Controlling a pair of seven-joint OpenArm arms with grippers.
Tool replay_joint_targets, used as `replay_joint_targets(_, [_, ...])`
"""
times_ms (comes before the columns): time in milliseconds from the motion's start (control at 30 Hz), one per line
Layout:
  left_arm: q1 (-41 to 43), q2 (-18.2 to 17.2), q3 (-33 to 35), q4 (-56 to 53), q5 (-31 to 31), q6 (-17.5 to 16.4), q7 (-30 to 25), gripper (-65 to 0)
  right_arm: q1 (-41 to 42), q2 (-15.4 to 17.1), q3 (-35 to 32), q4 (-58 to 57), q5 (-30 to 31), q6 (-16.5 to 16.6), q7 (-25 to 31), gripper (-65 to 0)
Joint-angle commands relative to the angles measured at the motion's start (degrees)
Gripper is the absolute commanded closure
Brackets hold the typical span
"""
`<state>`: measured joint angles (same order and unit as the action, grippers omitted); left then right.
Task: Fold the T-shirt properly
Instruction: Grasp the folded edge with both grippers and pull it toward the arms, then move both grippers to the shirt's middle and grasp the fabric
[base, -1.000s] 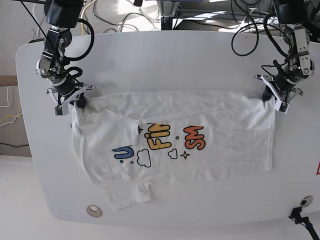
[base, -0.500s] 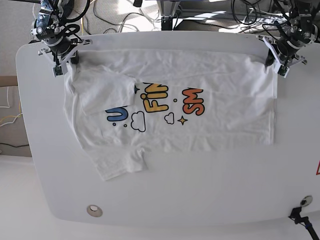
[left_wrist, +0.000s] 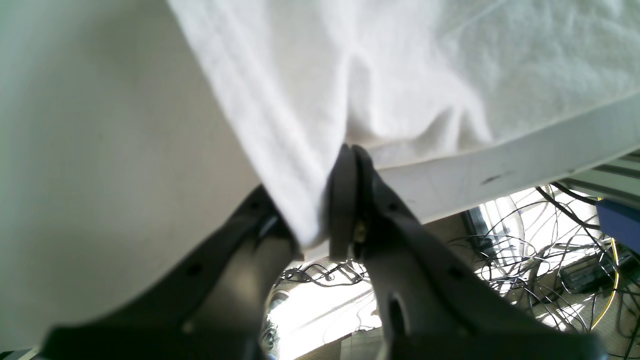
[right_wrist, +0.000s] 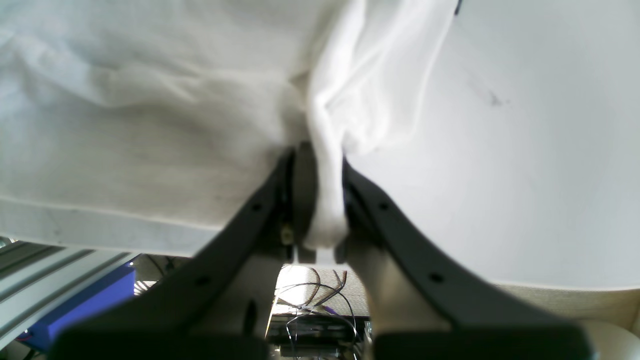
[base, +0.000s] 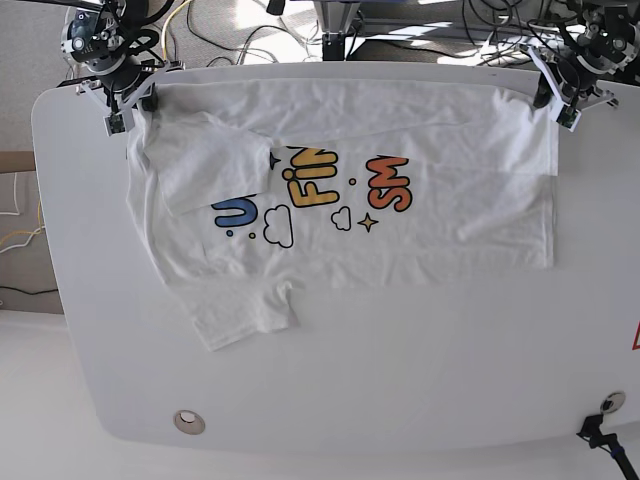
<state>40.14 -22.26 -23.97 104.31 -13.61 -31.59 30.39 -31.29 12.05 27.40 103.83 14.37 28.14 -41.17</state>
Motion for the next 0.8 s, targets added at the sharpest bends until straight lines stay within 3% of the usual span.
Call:
replay_joint_targets(0, [0.3, -0.8, -0.5, 0.9, -0.3, -0.3, 1.9, -6.5, -0.2, 0.6, 0.3, 0.6, -0.4, -0.5, -0.9, 0.0])
replay_joint_targets(33, [0.0, -0.8, -0.5, 0.9, -0.3, -1.4, 3.7, -10.7, -0.1, 0.6, 0.4, 0.6, -0.4, -0.5, -0.9, -0.3])
replay_joint_targets(133, [-0.7, -0.8, -0.5, 0.9, -0.2, -3.3, 5.2, -27.7, -0.1, 0.5, 0.4, 0.6, -0.4, -0.5, -0.9, -17.1])
replay_joint_targets(200, [-0.8, -0.8, -1.7, 0.9, -0.2, -3.3, 5.2, -35.2, -0.1, 0.5, 0.4, 0.6, -0.4, -0.5, -0.9, -25.9])
replay_joint_targets(267, [-1.1, -0.8, -3.0, 0.9, -0.2, -3.4, 5.2, -37.1, -0.2, 0.5, 0.4, 0.7, -0.4, -0.5, -0.9, -32.4])
replay_joint_targets(367, [-1.2, -1.1, -5.4, 1.8, -0.2, -3.4, 5.2, -37.7, -0.1, 0.8, 0.4, 1.4, -0.4, -0.5, -0.9, -37.3])
replay_joint_targets(567, [-6.1, -5.3, -7.0, 4.6, -0.3, -3.5, 8.4, -37.5, 0.9, 1.2, 0.4, 6.7, -1.1, -0.5, -1.0, -38.0])
replay_joint_targets(767, [-16.0, -5.5, -8.5, 5.3, -0.2, -3.5, 12.9, -37.5, 8.0, 3.0, 0.4, 7.0, -1.1, -0.2, -4.9, -38.0])
